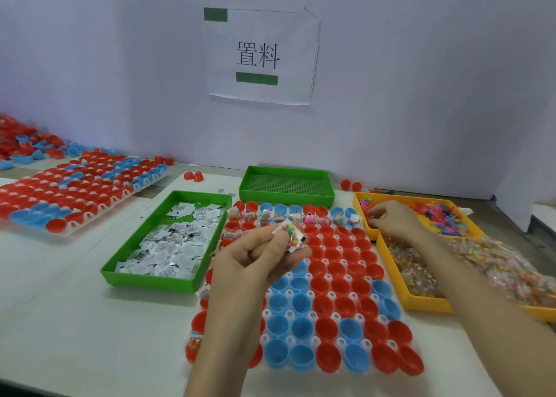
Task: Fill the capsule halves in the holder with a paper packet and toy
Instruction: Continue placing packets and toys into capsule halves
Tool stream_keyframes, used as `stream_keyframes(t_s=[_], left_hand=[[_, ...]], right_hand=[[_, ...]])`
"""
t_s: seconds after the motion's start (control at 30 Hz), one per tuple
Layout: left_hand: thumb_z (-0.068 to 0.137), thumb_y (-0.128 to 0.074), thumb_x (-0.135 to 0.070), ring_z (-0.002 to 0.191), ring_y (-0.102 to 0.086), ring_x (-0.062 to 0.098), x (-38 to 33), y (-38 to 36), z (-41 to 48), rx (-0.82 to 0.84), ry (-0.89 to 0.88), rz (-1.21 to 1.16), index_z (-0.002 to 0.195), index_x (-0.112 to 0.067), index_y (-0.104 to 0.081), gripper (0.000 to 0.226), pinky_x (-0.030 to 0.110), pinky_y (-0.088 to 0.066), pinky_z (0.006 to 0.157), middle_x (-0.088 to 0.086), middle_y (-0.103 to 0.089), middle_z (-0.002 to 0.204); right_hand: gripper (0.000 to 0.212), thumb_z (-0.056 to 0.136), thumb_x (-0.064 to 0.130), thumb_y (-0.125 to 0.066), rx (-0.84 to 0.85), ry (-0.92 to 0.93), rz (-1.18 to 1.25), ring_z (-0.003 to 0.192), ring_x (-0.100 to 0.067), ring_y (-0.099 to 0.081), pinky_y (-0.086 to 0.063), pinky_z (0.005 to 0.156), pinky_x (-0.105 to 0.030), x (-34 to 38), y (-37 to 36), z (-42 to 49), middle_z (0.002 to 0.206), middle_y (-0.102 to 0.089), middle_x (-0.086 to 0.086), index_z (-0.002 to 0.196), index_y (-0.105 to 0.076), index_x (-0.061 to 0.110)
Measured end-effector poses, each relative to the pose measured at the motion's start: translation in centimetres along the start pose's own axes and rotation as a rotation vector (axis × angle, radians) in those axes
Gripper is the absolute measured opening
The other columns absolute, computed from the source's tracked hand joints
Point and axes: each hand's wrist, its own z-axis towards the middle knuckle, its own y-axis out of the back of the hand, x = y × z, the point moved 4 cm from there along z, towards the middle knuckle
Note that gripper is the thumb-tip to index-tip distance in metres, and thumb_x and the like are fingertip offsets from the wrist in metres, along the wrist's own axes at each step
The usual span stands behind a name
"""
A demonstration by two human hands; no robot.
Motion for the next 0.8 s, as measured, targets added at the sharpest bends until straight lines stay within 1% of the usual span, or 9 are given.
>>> stream_keyframes(t_s=[0.03, 0.13, 0.27, 0.4, 0.5, 0.57, 0.67, 0.73, 0.8], left_hand=[[0.072, -0.074, -0.022, 0.082, -0.076, 0.030, 0.0, 0.1, 0.0, -0.002, 0.001, -0.001, 0.080, -0.017, -0.081, 0.012, 0.023, -0.059, 0.070, 0.013, -0.075, 0.079], [0.073, -0.073, -0.020, 0.080, -0.077, 0.030, 0.0, 0.3, 0.1, -0.015, 0.001, 0.000, 0.082, -0.017, -0.081, 0.012, 0.023, -0.059, 0.069, 0.014, -0.075, 0.079], [0.074, -0.072, -0.020, 0.081, -0.077, 0.029, 0.2, 0.4, 0.1, -0.032, 0.010, -0.004, 0.081, -0.019, -0.081, 0.011, 0.022, -0.059, 0.069, 0.012, -0.076, 0.079], [0.073, -0.073, -0.021, 0.083, -0.077, 0.029, 0.3, 0.4, 0.0, -0.032, 0.013, -0.013, 0.085, -0.020, -0.081, 0.014, 0.023, -0.059, 0.071, 0.013, -0.077, 0.082], [0.073, -0.074, -0.023, 0.084, -0.076, 0.029, 0.1, 0.5, -0.1, -0.029, 0.005, -0.004, 0.088, -0.019, -0.081, 0.017, 0.023, -0.059, 0.072, 0.014, -0.077, 0.083], [0.072, -0.074, -0.026, 0.084, -0.076, 0.028, -0.1, 0.5, -0.1, -0.019, -0.008, 0.005, 0.089, -0.019, -0.081, 0.020, 0.023, -0.059, 0.073, 0.012, -0.077, 0.084], [0.070, -0.074, -0.029, 0.085, -0.076, 0.023, -0.2, 0.5, -0.1, 0.009, -0.035, 0.050, 0.091, -0.021, -0.081, 0.023, 0.022, -0.058, 0.075, 0.010, -0.078, 0.088], [0.070, -0.075, -0.030, 0.084, -0.076, 0.020, -0.1, 0.4, -0.2, 0.020, -0.044, 0.077, 0.090, -0.021, -0.081, 0.023, 0.021, -0.057, 0.075, 0.009, -0.078, 0.088], [0.069, -0.075, -0.029, 0.080, -0.075, 0.016, 0.2, 0.2, -0.4, 0.032, -0.044, 0.101, 0.089, -0.020, -0.081, 0.022, 0.020, -0.057, 0.074, 0.007, -0.078, 0.085]], right_hand=[[0.023, 0.092, 0.014, -0.069, -0.016, -0.019, 0.011, 0.108, -0.018, -0.063, -0.050, 0.089, -0.031, 0.0, -0.1, 0.3, 0.121, -0.071, -0.005, 0.114, -0.075, 0.014], [0.016, 0.088, 0.007, -0.070, -0.045, -0.038, 0.003, 0.090, -0.012, -0.061, -0.050, 0.079, -0.027, 0.3, -0.2, 0.9, 0.109, -0.073, -0.004, 0.098, -0.078, 0.016], [0.021, 0.085, 0.011, -0.075, -0.043, -0.062, 0.015, 0.080, -0.005, -0.059, -0.045, 0.060, -0.022, 0.1, 0.1, 0.6, 0.090, -0.069, 0.004, 0.073, -0.070, 0.028], [0.019, 0.080, 0.012, -0.080, -0.130, -0.086, 0.108, 0.087, -0.017, -0.064, -0.040, 0.055, -0.021, -0.5, 0.7, -0.3, 0.083, -0.064, 0.003, 0.073, -0.065, 0.019], [0.018, 0.080, 0.014, -0.082, -0.277, -0.047, 0.213, 0.077, -0.010, -0.062, -0.038, 0.055, -0.019, 0.6, 2.3, -1.6, 0.079, -0.067, 0.002, 0.074, -0.066, 0.019], [0.014, 0.079, 0.019, -0.084, -0.330, 0.022, 0.348, 0.073, -0.005, -0.064, -0.042, 0.057, -0.018, 2.6, 3.4, -3.2, 0.075, -0.069, 0.008, 0.076, -0.070, 0.021], [0.011, 0.076, 0.024, -0.085, -0.212, 0.196, 0.638, 0.073, -0.002, -0.069, -0.050, 0.060, -0.012, 7.2, 3.6, -7.3, 0.076, -0.074, 0.011, 0.076, -0.075, 0.027], [0.008, 0.073, 0.027, -0.084, -0.092, 0.330, 0.823, 0.073, -0.005, -0.071, -0.052, 0.064, -0.012, 10.3, 3.3, -10.4, 0.080, -0.076, 0.007, 0.078, -0.077, 0.030], [0.011, 0.070, 0.030, -0.081, -0.009, 0.411, 0.926, 0.078, -0.009, -0.073, -0.054, 0.069, -0.015, 12.6, 3.0, -12.7, 0.084, -0.077, 0.003, 0.081, -0.079, 0.030]])
